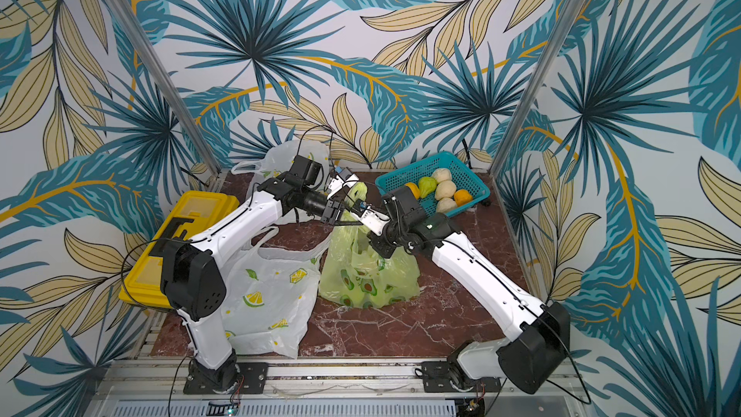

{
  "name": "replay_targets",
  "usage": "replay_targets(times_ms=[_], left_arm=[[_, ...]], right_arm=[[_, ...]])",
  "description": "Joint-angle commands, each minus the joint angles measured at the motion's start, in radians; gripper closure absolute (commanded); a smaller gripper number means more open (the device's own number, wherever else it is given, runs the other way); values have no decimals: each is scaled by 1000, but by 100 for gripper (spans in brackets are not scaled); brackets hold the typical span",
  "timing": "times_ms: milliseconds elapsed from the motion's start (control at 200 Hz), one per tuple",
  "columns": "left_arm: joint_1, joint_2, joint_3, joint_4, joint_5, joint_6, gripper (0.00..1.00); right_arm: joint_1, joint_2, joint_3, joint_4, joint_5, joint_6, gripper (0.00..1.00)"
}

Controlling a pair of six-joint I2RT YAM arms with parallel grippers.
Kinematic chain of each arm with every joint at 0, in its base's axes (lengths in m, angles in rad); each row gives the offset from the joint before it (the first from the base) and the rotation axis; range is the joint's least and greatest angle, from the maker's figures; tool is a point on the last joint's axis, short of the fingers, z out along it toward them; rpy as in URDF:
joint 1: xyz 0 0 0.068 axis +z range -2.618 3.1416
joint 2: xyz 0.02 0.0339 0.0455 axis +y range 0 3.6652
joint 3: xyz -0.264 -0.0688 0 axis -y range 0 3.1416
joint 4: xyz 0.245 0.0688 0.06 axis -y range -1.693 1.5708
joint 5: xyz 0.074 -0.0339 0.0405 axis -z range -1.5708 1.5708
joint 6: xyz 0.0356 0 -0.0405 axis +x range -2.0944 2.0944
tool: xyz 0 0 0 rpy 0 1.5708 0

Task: Place the pears into plastic bags & tie knots
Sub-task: Tie the plastic bag at the center of the board.

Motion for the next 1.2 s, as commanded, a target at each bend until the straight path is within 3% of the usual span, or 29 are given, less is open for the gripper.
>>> replay_targets(times_ms=[0,70,155,371,486,591,731,846,1006,1197], left_arm=[[8,-5,-11,-1,-21,16,96],[13,-22,-40,-1,-71,36,98],[11,-34,-46,-2,-142,37,98],[-4,-28,-11,0,-196,1,96],[-10,-28,-13,-2,-203,-4,96],[-13,-28,-12,0,-203,-5,95],[-22,-25,-2,0,-201,-7,95],[-22,-24,8,0,-212,-12,95],[-13,-40,-3,-2,-227,-21,89],[-4,-47,-34,0,-206,-24,82]], right_arm=[[-41,-21,33,17,-52,155,80],[-107,-52,20,63,-159,299,59],[-167,-63,10,134,-223,478,49],[-195,6,56,309,-311,832,44],[-194,38,84,363,-319,876,44],[-194,86,143,329,-327,861,48],[-194,140,193,296,-348,836,62],[-194,163,221,252,-351,801,81],[-200,127,208,245,-341,763,100],[-212,40,140,295,-332,757,100]])
